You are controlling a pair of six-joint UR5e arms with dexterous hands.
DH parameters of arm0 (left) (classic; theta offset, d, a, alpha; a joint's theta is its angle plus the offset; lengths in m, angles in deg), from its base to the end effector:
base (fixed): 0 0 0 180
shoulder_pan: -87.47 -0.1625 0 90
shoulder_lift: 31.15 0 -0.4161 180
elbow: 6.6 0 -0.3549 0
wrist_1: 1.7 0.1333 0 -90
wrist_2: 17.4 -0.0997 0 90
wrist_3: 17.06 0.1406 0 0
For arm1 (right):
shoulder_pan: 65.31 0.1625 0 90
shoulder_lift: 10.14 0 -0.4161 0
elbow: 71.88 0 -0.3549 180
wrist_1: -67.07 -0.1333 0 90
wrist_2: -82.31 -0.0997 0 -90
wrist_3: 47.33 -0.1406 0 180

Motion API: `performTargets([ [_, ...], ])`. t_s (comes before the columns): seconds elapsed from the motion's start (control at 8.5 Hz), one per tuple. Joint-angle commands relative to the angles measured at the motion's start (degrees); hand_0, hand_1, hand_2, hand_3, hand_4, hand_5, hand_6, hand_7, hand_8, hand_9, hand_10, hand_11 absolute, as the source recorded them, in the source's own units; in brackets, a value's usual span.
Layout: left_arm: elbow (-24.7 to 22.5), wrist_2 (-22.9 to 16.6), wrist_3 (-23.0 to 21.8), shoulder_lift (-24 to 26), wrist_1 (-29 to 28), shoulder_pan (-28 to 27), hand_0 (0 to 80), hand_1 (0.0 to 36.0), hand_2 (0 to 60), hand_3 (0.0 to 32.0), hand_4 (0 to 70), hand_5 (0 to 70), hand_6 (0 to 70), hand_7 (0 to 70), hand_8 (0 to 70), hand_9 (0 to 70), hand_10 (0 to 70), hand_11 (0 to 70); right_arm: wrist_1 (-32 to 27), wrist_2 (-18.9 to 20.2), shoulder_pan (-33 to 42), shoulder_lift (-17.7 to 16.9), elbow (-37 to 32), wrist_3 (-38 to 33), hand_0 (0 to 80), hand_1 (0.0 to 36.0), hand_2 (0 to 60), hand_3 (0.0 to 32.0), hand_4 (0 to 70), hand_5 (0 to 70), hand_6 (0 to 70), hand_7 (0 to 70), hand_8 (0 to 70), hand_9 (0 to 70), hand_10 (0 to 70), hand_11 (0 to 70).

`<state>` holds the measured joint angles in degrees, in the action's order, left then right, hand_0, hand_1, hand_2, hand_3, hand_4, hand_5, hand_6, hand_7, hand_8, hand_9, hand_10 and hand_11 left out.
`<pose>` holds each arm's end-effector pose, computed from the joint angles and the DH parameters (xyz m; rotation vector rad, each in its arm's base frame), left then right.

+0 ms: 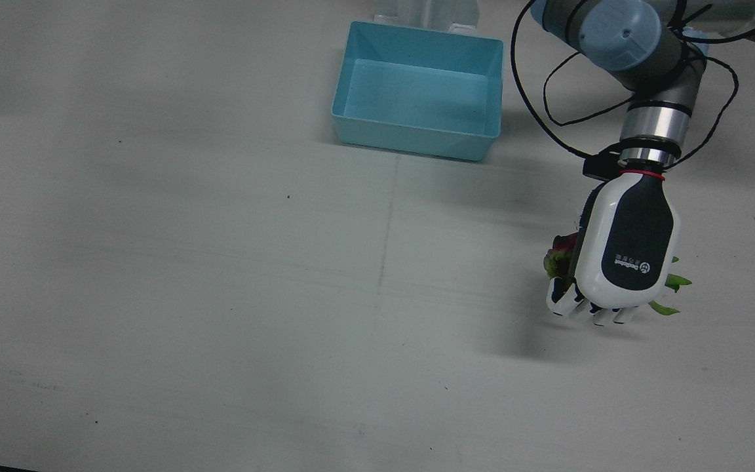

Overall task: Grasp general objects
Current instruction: 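Lift the dragon fruit with the left hand and carry it toward the blue tray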

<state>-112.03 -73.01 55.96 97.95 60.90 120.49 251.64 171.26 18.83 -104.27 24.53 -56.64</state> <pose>0.3614 -0.4886 0.3114 0.7234 1.3815 -1.1270 0.0881 -0.4726 0.6686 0.2621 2.1225 -2.2241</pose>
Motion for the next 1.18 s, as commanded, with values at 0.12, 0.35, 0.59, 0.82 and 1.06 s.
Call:
performTargets([
  [0.12,-0.9,-14.4,10.5,11.2,-4.4,-3.1,80.0,36.0,60.0,0.4,22.5,70.0,50.0,70.0,67.2,70.0,69.0,70.0,0.0,0.0,0.0,0.0,0.0,0.0,0.0,0.0,0.0,0.0,0.0,0.0,0.0,0.0,0.0,0.0,0.0,0.0],
  [0.35,-1.9,-21.4,15.5,13.6,-6.8,-4.0,80.0,36.0,60.0,1.4,20.2,70.0,51.1,70.0,70.0,70.0,70.0,70.0,0.0,0.0,0.0,0.0,0.0,0.0,0.0,0.0,0.0,0.0,0.0,0.0,0.0,0.0,0.0,0.0,0.0,0.0],
  [0.59,-7.3,-25.0,15.7,14.7,-6.4,-4.5,80.0,36.0,60.0,1.0,24.5,70.0,55.2,70.0,70.0,70.0,70.0,70.0,0.0,0.1,0.0,0.0,0.0,0.0,0.0,0.0,0.0,0.0,0.0,0.0,0.0,0.0,0.0,0.0,0.0,0.0],
  [0.82,-7.7,-27.1,16.6,20.5,-3.6,-8.1,80.0,36.0,60.0,0.2,31.6,70.0,56.9,70.0,70.0,70.0,70.0,70.0,0.0,0.0,0.0,0.0,0.0,0.0,0.0,0.0,0.0,0.0,0.0,0.0,0.0,0.0,0.0,0.0,0.0,0.0],
  [1.06,-7.7,-27.0,21.0,22.1,-1.3,-13.2,80.0,36.0,60.0,0.0,45.2,70.0,63.0,70.0,70.0,70.0,70.0,70.0,0.0,0.0,0.1,0.0,0.0,0.0,0.0,0.0,0.0,0.0,0.0,0.0,0.0,0.0,0.0,0.0,0.0,0.0],
])
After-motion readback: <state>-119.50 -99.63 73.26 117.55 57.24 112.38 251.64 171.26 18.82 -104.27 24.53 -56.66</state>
